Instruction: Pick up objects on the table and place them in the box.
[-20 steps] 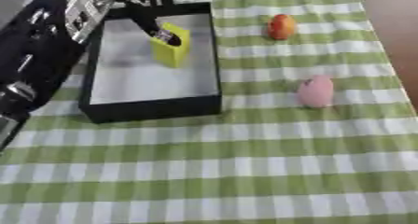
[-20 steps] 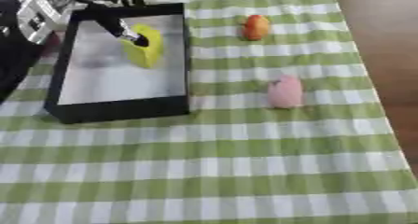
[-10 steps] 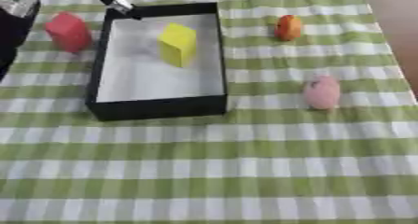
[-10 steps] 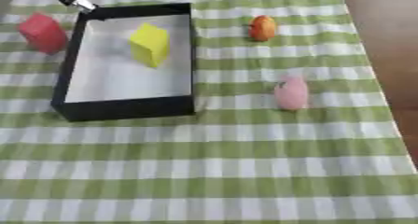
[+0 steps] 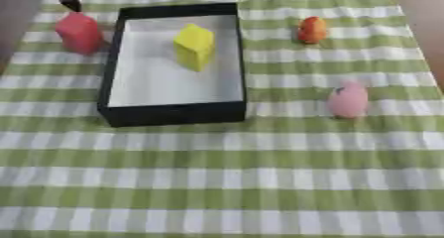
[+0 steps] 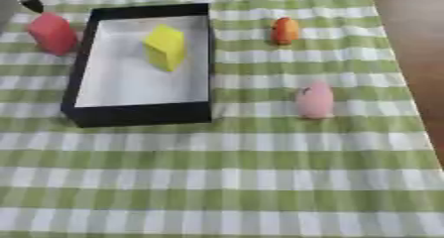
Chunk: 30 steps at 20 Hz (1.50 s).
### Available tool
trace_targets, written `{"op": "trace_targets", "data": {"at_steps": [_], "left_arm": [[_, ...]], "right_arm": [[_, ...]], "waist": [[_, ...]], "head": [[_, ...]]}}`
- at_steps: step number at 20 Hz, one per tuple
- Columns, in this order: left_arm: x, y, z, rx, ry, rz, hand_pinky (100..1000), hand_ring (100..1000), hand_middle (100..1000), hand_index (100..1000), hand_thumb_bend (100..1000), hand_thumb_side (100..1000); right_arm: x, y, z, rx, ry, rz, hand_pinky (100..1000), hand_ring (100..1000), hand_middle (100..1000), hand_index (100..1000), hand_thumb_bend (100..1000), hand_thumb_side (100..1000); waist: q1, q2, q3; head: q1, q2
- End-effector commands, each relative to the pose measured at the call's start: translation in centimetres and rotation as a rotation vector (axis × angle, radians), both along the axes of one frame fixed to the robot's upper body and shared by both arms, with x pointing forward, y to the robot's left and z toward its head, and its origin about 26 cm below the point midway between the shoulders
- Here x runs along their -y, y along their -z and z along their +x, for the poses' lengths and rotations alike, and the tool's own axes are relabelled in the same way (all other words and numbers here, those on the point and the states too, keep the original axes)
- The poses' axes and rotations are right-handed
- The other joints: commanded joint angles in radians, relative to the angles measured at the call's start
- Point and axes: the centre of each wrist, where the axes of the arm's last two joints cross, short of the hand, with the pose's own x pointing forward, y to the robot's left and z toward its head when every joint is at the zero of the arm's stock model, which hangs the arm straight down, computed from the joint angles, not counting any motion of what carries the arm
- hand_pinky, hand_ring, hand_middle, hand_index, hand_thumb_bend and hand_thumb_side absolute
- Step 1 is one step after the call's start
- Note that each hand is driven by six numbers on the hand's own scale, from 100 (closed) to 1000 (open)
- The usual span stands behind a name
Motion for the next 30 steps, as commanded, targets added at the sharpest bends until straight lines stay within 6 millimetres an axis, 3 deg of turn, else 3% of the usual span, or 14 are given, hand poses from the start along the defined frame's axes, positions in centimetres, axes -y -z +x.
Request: {"op": "trace_targets", "data": {"at_steps": [1, 7, 19, 27, 30], "left_arm": [[-2.0, -1.4, -0.8, -0.009, -0.048, 0.004, 844, 849, 788, 855, 798, 100], [-2.9, -0.3, -0.3, -0.067, -0.095, -0.001, 848, 863, 793, 856, 822, 100], [-3.7, 1.4, 0.5, -0.094, -0.085, 0.092, 848, 853, 782, 780, 675, 100], [-4.1, 1.8, -0.1, -0.128, -0.061, 0.125, 855, 861, 800, 792, 694, 100], [-4.0, 1.8, -0.5, -0.148, -0.041, 0.134, 858, 868, 813, 796, 700, 100]], "right_arm": [[0.8, -1.6, -0.3, 0.034, 0.021, -0.03, 756, 683, 739, 887, 100, 780], [0.7, -1.7, -0.3, 0.035, 0.018, -0.032, 756, 683, 739, 887, 100, 782], [0.6, -2.0, -0.2, 0.038, 0.022, -0.042, 756, 678, 733, 886, 100, 792], [0.8, -2.2, -0.3, 0.04, 0.03, -0.051, 757, 678, 733, 885, 100, 794], [0.8, -2.3, -0.3, 0.041, 0.031, -0.052, 757, 678, 732, 885, 100, 796]], "waist": [[-0.008, -0.009, 0.001], [-0.011, -0.003, -0.004], [-0.005, 0.028, -0.023], [-0.003, 0.043, -0.019], [-0.002, 0.045, -0.012]], "head": [[0.003, -0.002], [0.006, -0.002], [-0.003, -0.002], [-0.018, -0.003], [-0.021, -0.025]]}}
